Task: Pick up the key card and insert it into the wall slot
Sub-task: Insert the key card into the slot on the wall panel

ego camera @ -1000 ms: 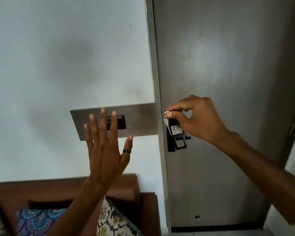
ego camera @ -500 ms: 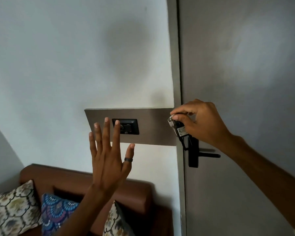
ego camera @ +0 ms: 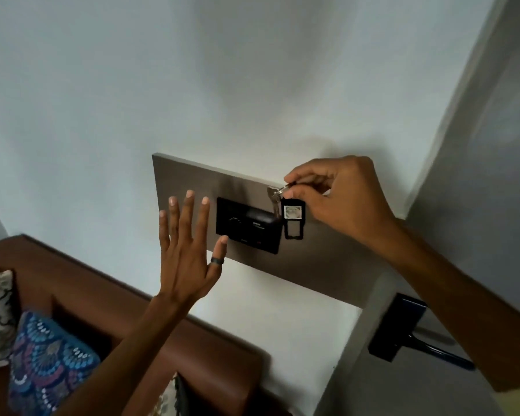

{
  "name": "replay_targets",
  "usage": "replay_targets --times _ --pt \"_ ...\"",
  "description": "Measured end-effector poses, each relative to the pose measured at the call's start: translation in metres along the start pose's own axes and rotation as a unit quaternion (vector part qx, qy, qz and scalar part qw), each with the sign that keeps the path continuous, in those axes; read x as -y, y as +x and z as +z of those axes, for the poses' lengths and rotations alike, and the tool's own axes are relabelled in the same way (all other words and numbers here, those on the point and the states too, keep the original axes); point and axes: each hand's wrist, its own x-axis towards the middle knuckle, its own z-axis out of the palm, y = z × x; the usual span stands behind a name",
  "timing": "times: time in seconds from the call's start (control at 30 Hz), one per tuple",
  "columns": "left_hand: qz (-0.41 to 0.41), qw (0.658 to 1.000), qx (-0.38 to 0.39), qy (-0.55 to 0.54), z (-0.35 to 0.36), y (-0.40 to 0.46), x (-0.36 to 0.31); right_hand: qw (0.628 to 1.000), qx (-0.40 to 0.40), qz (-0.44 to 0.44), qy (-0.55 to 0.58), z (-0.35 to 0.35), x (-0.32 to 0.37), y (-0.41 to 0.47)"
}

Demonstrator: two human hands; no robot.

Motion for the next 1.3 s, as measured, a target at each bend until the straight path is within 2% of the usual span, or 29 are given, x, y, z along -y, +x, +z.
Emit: replay_targets --times 0.37,0.57,0.83,0.93,1.1,1.3 --pt "0.014 0.999 0.016 -0.035 0.077 0.005 0.083 0.998 -0.047 0.04 0.012 0.091 -0.039 0.023" --pt "0.041 0.999 0.016 -0.029 0.1 0.022 0.09 0.997 -0.057 0.044 0.006 0.093 -0.038 0.026" --pt "0.027 0.999 0.001 -0.047 0.105 0.021 0.082 0.998 -0.042 0.051 -0.003 0.096 -0.038 0.014" --pt "0.026 0.998 0.006 -0.048 0.103 0.022 0.082 0.998 -0.024 0.042 -0.03 0.099 -0.042 0.009" --pt "0.02 0.999 0.018 -0.04 0.097 0.022 0.082 0.985 -0.027 -0.052 -0.165 0.104 -0.039 0.004" --pt "0.011 0.999 0.038 -0.027 0.086 0.022 0.08 0.986 -0.048 -0.034 -0.159 0.109 -0.035 -0.001"
